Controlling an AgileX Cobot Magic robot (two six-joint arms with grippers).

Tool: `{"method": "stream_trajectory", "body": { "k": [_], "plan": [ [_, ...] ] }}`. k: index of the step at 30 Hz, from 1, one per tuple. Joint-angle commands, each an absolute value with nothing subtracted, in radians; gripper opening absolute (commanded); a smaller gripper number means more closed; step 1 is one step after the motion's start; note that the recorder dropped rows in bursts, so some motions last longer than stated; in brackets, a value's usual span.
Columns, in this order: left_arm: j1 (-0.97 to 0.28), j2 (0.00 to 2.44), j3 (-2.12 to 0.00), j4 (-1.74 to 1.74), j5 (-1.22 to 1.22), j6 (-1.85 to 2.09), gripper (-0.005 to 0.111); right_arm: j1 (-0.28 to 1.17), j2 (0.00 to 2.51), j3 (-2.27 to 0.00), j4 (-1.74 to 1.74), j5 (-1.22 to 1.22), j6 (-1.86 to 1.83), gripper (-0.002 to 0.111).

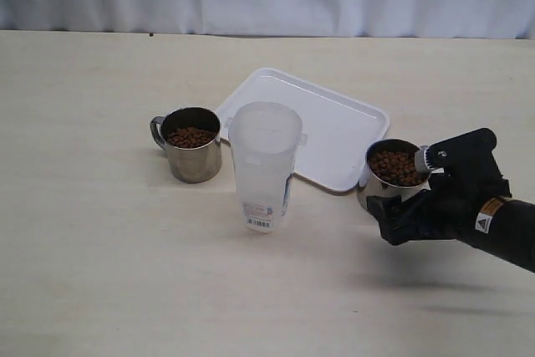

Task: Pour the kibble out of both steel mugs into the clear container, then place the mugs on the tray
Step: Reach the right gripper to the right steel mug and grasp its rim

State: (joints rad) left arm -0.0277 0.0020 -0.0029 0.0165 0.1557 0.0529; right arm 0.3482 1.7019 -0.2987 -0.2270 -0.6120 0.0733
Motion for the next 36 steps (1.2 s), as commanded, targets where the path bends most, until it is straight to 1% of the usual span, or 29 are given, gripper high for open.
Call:
{"method": "stream_trajectory", "body": {
  "k": [1,9,14,22,36],
  "plan": [
    [-0.036,0.0,0.0,0.014,0.142,0.052,0.0,0.349,1.77,-0.304,-0.232,-0.741,0.03,0.11],
    [-0.036,0.0,0.0,0.014,0.142,0.052,0.0,0.349,1.895,-0.306,-0.214,-0.968,-0.027,0.11],
    [-0.036,0.0,0.0,0.014,0.142,0.052,0.0,0.349,1.961,-0.34,-0.214,-0.982,-0.055,0.11],
    [-0.036,0.0,0.0,0.014,0.142,0.052,0.0,0.346,1.992,-0.349,-0.196,-1.062,-0.071,0.11],
    [-0.036,0.0,0.0,0.014,0.142,0.052,0.0,0.346,1.992,-0.346,-0.143,-1.05,-0.05,0.109]
  ]
}}
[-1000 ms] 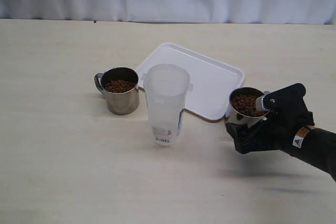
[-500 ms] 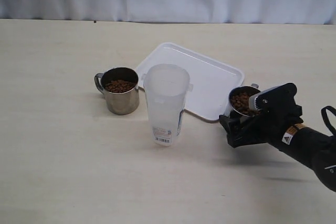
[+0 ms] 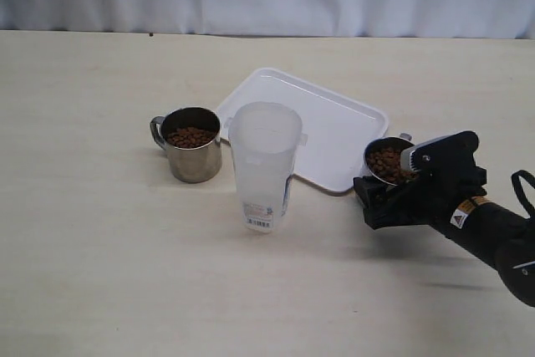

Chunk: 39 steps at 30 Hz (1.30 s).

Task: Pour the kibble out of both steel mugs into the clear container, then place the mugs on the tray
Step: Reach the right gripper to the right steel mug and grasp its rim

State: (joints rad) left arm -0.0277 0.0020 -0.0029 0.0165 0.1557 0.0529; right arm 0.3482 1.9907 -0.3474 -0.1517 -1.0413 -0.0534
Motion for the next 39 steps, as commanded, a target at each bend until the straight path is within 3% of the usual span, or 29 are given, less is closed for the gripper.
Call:
{"method": "stream_trajectory", "body": {
  "k": [1,34,39],
  "plan": [
    [-0.036,0.0,0.0,0.014,0.142,0.052,0.0,0.346,1.992,-0.346,-0.143,-1.05,-0.05,0.109],
    [-0.036,0.0,0.0,0.014,0.142,0.052,0.0,0.346,2.047,-0.395,-0.092,-1.13,-0.143,0.109],
    [-0.036,0.0,0.0,0.014,0.142,0.052,0.0,0.309,2.047,-0.434,-0.14,-1.015,-0.124,0.109]
  ]
}}
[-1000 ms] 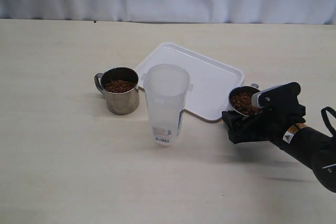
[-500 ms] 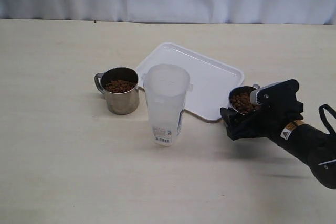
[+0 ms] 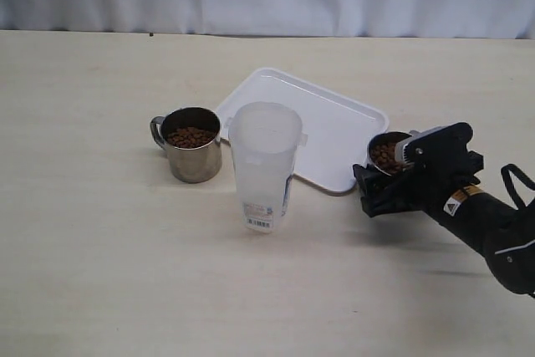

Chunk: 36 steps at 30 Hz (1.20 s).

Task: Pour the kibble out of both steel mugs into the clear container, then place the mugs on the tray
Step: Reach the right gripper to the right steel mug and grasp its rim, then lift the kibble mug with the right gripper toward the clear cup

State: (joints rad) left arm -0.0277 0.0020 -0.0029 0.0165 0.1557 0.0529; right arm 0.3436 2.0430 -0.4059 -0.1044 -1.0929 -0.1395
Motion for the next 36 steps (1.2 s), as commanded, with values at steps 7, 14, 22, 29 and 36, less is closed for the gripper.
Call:
{"method": "stream_trajectory", "body": {
  "k": [7,14,22,29,36],
  "plan": [
    [-0.036,0.0,0.0,0.014,0.142,0.052,0.0,0.291,2.076,-0.441,-0.202,-1.029,-0.104,0.109],
    [-0.036,0.0,0.0,0.014,0.142,0.052,0.0,0.291,2.091,-0.439,-0.241,-1.094,-0.12,0.088],
    [-0.036,0.0,0.0,0.014,0.142,0.052,0.0,0.291,2.088,-0.439,-0.162,-1.099,-0.116,0.005],
    [-0.036,0.0,0.0,0.014,0.142,0.052,0.0,0.291,2.005,-0.404,-0.2,-1.094,-0.118,0.005],
    [-0.036,0.0,0.0,0.014,0.142,0.052,0.0,0.294,1.715,-0.291,-0.361,-1.05,0.011,0.005]
  ]
}}
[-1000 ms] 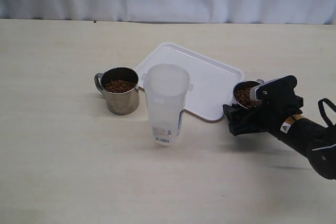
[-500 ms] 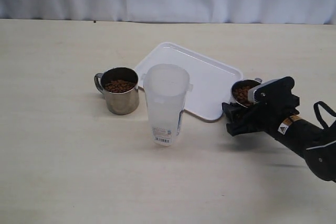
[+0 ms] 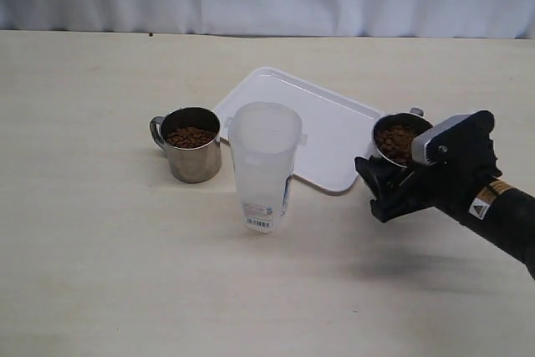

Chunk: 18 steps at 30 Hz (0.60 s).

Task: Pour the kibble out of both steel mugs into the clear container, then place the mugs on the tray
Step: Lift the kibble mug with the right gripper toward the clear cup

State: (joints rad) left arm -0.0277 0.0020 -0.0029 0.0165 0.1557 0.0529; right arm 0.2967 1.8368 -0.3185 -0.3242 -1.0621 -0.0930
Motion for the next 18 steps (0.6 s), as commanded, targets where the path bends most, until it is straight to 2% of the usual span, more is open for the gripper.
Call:
{"method": "stream_trajectory", "body": {
  "k": [1,3,5,10,18],
  "plan": [
    [-0.036,0.0,0.0,0.014,0.142,0.052,0.0,0.294,1.686,-0.289,-0.346,-0.999,0.028,0.005],
    [-0.036,0.0,0.0,0.014,0.142,0.052,0.0,0.294,1.608,-0.291,-0.289,-0.86,0.074,0.005],
    [-0.036,0.0,0.0,0.014,0.142,0.052,0.0,0.294,1.466,-0.291,-0.12,-0.622,0.138,0.005],
    [-0.036,0.0,0.0,0.014,0.142,0.052,0.0,0.294,1.279,-0.358,-0.091,-0.207,0.138,0.005],
    [-0.036,0.0,0.0,0.014,0.142,0.052,0.0,0.294,1.243,-0.359,-0.091,-0.186,0.054,0.005]
  ]
}}
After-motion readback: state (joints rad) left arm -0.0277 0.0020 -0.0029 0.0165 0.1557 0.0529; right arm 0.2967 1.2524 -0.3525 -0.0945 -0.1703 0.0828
